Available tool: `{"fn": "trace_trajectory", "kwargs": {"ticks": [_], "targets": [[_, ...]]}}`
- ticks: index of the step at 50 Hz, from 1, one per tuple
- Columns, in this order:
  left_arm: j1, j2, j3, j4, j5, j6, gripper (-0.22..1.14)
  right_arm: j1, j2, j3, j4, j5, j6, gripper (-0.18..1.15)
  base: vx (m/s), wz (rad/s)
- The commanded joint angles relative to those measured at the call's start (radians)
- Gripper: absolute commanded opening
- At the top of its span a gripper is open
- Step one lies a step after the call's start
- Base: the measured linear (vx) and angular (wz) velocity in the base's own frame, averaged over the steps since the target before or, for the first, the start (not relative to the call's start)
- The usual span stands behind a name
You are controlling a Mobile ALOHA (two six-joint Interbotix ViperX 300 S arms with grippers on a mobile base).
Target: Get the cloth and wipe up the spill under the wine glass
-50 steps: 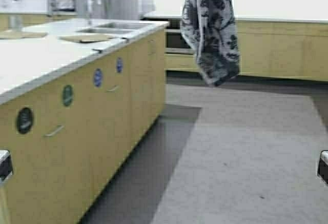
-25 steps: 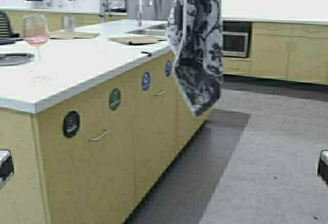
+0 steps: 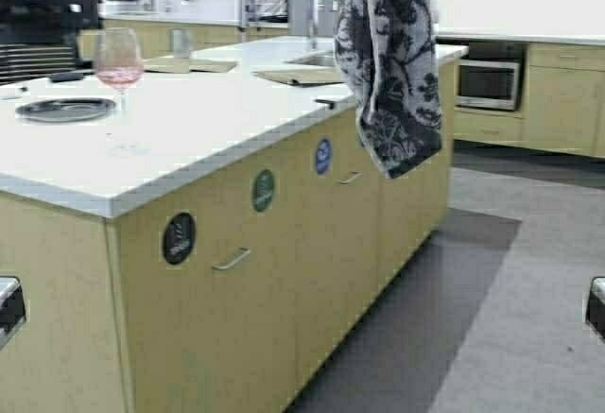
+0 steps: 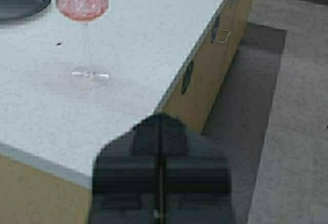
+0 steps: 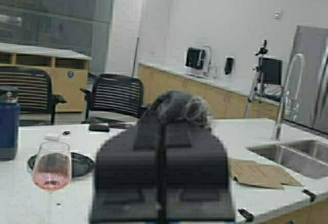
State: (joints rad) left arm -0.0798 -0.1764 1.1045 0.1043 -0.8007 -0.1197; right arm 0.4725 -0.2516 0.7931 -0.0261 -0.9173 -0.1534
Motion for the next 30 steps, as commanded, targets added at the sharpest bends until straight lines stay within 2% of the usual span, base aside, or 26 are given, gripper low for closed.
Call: {"fn": "trace_trajectory", "kwargs": {"ticks": [1, 9, 22, 30], "targets": [[-0.055, 0.044, -0.034, -0.003, -0.043, 0.0, 0.02, 0.003, -0.026, -0.014, 0.002, -0.028, 0.0, 0.05, 0.16, 0.21], [-0.133, 0.072, -0.046, -0.006, -0.049, 0.006, 0.02, 0.003, -0.026, -0.012, 0.002, -0.035, 0.0, 0.05, 0.16, 0.22], [-0.137, 0.212, -0.115, -0.011, -0.063, 0.014, 0.03, 0.002, -0.026, -0.017, 0.0, -0.044, 0.002, 0.05, 0.14, 0.16], [-0.137, 0.331, -0.123, -0.014, -0.17, 0.009, 0.03, 0.002, -0.025, -0.025, 0.0, -0.046, 0.002, 0.05, 0.12, 0.06]]}}
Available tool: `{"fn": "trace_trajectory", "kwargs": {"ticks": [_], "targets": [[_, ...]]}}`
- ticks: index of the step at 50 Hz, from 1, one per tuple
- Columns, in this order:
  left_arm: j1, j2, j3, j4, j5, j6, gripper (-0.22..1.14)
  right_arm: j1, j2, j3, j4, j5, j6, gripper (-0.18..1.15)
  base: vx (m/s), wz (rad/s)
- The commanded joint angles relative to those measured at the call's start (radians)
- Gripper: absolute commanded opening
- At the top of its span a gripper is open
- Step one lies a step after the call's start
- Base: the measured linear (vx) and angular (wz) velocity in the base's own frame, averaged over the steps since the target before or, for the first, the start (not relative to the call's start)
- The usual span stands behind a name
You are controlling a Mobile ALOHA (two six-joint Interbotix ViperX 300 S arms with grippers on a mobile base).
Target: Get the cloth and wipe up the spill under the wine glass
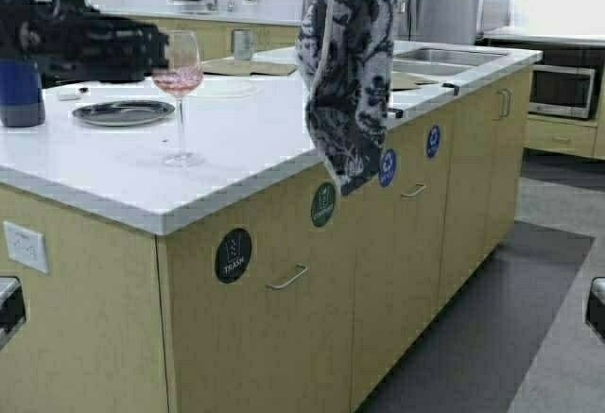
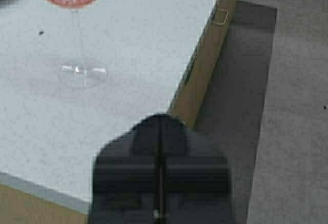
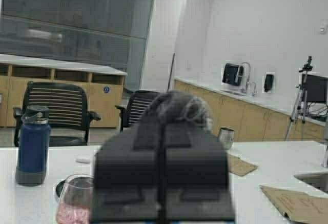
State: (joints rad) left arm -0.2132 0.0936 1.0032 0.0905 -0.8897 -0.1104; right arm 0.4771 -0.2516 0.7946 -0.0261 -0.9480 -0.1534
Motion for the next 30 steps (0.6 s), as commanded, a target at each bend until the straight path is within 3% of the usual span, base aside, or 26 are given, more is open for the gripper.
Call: {"fn": "trace_trajectory", "kwargs": {"ticks": [1, 13, 30], "targets": [[-0.003, 0.075, -0.025, 0.0, -0.101, 0.0, 0.03, -0.002, -0.025, -0.026, 0.002, -0.015, 0.0, 0.05, 0.12, 0.04], [-0.003, 0.285, -0.097, -0.02, -0.301, 0.025, 0.05, -0.003, -0.008, -0.031, -0.002, -0.015, 0.0, 0.05, 0.12, 0.04], [-0.003, 0.518, -0.147, -0.057, -0.594, 0.112, 0.36, -0.002, 0.071, -0.017, 0.0, -0.015, 0.002, 0.05, 0.11, 0.0]]}}
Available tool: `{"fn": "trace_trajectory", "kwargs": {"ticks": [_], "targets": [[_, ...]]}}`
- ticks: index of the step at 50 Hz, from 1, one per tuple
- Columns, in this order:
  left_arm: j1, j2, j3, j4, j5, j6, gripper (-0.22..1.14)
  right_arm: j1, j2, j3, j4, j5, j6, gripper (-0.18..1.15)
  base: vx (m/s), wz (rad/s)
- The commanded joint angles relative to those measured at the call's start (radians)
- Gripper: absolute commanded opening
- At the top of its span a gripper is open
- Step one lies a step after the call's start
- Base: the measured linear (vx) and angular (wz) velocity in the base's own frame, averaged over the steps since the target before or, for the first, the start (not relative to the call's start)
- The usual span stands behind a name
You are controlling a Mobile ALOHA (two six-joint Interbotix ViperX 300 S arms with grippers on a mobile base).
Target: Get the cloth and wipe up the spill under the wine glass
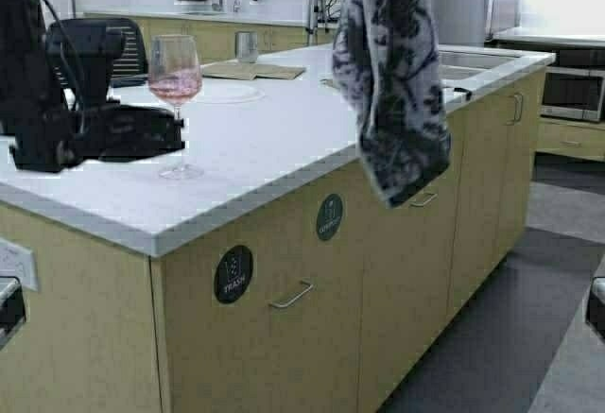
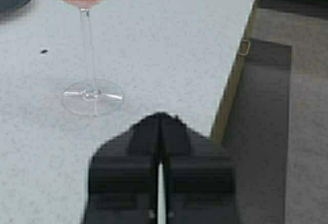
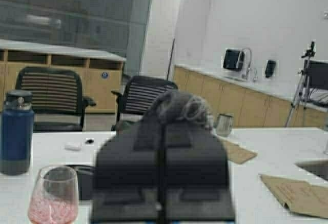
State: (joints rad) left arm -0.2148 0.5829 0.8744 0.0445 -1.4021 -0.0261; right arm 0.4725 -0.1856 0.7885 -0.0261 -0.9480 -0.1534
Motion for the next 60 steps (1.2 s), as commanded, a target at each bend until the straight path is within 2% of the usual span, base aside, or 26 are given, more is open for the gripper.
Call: {"fn": "trace_trajectory", "kwargs": {"ticks": [1, 6, 11, 16, 20, 36, 52, 60], "targets": [[-0.002, 0.035, -0.018, -0.014, -0.086, 0.032, 0.38, 0.003, 0.008, -0.011, -0.002, -0.015, 0.002, 0.05, 0.1, -0.01], [-0.002, 0.055, -0.02, -0.038, -0.095, 0.052, 0.5, 0.003, 0.008, -0.014, -0.002, -0.015, 0.002, 0.05, 0.1, -0.01], [-0.002, 0.067, -0.028, -0.063, -0.112, 0.058, 0.69, 0.002, 0.008, -0.009, -0.002, -0.015, 0.0, 0.05, 0.12, 0.0], [-0.002, 0.078, -0.052, -0.051, -0.117, 0.049, 0.89, 0.003, 0.009, -0.006, -0.002, -0.015, 0.002, 0.05, 0.15, 0.04], [0.0, 0.086, -0.061, -0.038, -0.121, 0.054, 0.98, 0.003, 0.011, -0.003, -0.002, -0.015, 0.002, 0.05, 0.15, 0.06], [-0.002, 0.12, -0.095, -0.035, -0.126, 0.051, 0.98, 0.003, 0.011, -0.003, -0.002, -0.015, 0.002, 0.05, 0.16, 0.03], [-0.006, 0.196, -0.169, 0.052, -0.126, 0.035, 0.98, 0.014, 0.011, 0.002, -0.002, -0.017, -0.002, 0.05, 0.16, 0.05], [-0.025, 0.239, -0.23, 0.057, -0.126, 0.025, 0.98, 0.014, 0.011, 0.002, -0.002, -0.017, -0.002, 0.05, 0.12, 0.05]]}}
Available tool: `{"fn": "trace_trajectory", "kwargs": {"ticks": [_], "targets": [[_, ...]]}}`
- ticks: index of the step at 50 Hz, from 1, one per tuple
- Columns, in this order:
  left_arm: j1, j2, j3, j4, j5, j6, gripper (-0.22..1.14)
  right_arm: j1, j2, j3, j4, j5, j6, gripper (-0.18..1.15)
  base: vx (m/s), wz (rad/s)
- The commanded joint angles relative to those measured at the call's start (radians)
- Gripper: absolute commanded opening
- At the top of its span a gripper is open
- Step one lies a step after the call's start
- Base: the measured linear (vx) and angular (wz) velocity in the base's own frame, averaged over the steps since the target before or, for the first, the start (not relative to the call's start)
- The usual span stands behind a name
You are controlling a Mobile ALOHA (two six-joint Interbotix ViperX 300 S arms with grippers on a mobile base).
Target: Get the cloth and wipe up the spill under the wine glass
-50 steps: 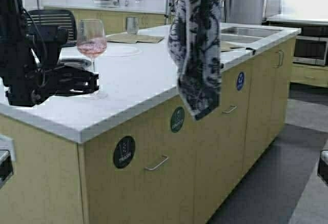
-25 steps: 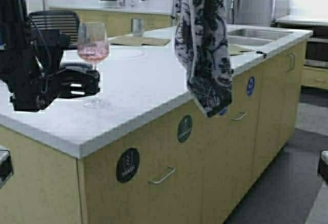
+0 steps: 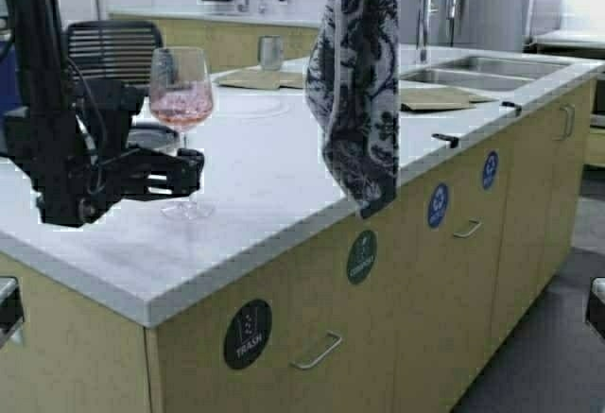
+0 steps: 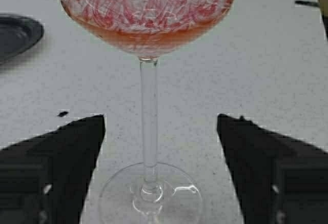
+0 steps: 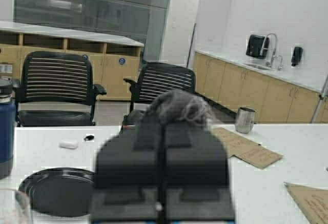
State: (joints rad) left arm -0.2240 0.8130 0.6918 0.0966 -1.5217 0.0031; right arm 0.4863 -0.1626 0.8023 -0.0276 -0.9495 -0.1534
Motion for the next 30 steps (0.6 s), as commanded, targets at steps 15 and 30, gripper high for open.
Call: {"fn": "trace_trajectory", "kwargs": {"ticks": [15, 30], "targets": [[-0.032, 0.057, -0.109, 0.018, -0.005, -0.026, 0.98, 0.002, -0.009, -0.012, 0.002, -0.015, -0.002, 0.05, 0.1, 0.03], [-0.034, 0.066, -0.127, 0.035, -0.005, -0.025, 0.83, 0.0, 0.002, -0.015, 0.002, -0.015, -0.002, 0.05, 0.06, 0.02]]}}
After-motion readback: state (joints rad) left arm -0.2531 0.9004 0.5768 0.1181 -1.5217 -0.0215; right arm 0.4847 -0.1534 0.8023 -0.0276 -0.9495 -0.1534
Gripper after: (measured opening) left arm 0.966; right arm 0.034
